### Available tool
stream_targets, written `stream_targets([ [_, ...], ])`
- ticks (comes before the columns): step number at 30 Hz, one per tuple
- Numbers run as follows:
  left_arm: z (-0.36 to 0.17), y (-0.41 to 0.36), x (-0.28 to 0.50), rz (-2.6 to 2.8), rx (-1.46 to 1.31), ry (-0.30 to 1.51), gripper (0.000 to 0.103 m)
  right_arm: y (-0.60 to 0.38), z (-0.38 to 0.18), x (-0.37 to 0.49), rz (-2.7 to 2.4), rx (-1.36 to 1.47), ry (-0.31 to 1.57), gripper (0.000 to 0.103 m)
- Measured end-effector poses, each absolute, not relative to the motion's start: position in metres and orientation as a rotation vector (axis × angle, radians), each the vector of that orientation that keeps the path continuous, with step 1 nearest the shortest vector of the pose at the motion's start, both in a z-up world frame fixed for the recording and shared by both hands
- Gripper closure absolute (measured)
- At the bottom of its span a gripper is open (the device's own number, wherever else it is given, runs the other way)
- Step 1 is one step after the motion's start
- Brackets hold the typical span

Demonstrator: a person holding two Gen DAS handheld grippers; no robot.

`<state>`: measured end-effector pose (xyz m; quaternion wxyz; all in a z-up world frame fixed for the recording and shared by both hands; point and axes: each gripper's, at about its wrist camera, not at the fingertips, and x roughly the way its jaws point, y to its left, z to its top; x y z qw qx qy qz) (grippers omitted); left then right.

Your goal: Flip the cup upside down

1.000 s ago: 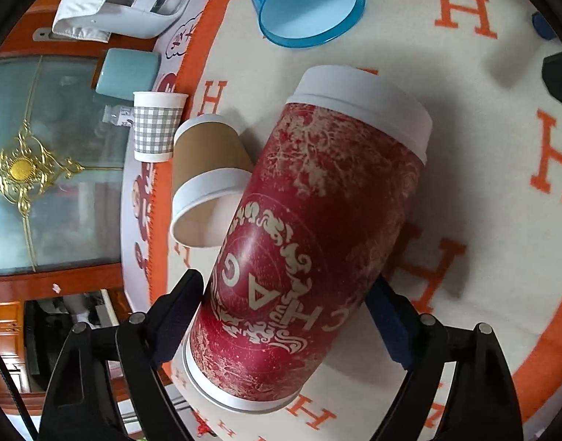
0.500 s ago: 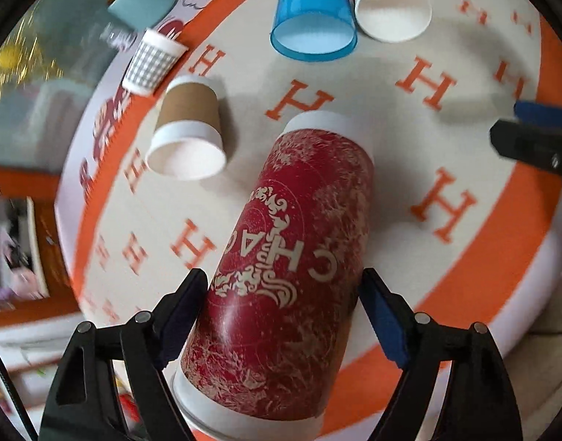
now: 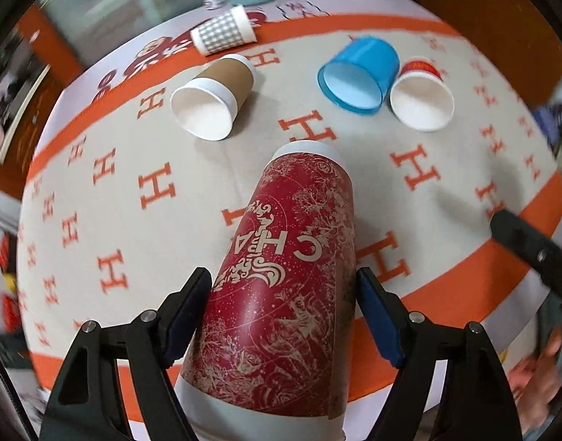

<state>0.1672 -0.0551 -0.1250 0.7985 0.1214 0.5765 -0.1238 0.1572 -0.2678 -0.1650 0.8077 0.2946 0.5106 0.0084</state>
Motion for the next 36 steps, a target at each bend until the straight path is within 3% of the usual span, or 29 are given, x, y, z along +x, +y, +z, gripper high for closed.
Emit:
stream_targets([
  [15, -0.153, -0.051, 0.151, -0.107, -0.112, 1.137, 0.024, -0.272, -0.165, 0.146, -0.012, 0.622, 1.093, 0.017],
  [36, -0.125, -0.039, 0.134, -0.207, -0.102, 1.121, 0.017, -0.273, -0.181, 0.144, -0.005, 0.635, 1.130, 0.017],
])
